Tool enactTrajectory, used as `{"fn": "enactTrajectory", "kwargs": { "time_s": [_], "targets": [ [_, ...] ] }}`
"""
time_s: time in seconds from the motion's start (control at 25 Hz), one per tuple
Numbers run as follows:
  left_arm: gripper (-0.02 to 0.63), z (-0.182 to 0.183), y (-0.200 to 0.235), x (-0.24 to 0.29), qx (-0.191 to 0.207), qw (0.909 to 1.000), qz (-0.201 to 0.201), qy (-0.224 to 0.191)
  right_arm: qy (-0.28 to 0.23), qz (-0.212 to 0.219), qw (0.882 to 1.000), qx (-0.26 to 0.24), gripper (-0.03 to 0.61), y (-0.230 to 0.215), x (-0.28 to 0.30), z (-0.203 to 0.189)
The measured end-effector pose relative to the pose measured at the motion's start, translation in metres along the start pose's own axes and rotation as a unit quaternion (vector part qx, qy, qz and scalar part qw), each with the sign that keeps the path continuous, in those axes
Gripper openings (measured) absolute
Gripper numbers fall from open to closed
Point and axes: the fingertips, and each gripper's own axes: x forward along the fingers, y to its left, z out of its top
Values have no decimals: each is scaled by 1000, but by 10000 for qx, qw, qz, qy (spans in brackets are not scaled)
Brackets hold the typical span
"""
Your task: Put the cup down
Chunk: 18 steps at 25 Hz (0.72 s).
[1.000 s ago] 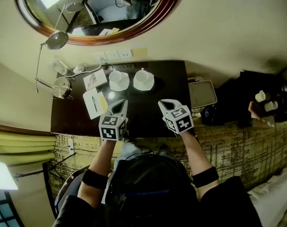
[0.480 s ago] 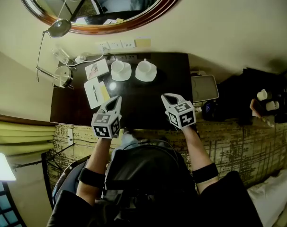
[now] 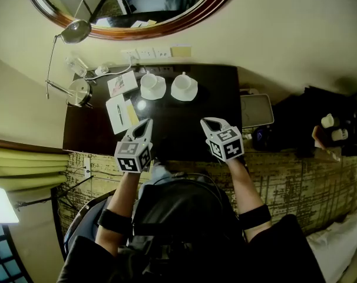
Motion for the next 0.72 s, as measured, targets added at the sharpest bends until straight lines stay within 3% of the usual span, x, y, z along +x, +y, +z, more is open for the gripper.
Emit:
{"fn": "enactTrajectory", "kwargs": {
  "time_s": [0.4,0.64,0.72],
  "targets": [
    [4,-6,14,-1,-207,9998,-7,27,194,147,9997,-6,2,12,23,-6],
    [4,-9,31,-7,-188,9998,40,70,156,32,9999,-51,34,24,52,-4],
    [4,-11,37,-8,-162,9998,13,130,139,41,9998,-103,99,28,67,-3]
  ]
}}
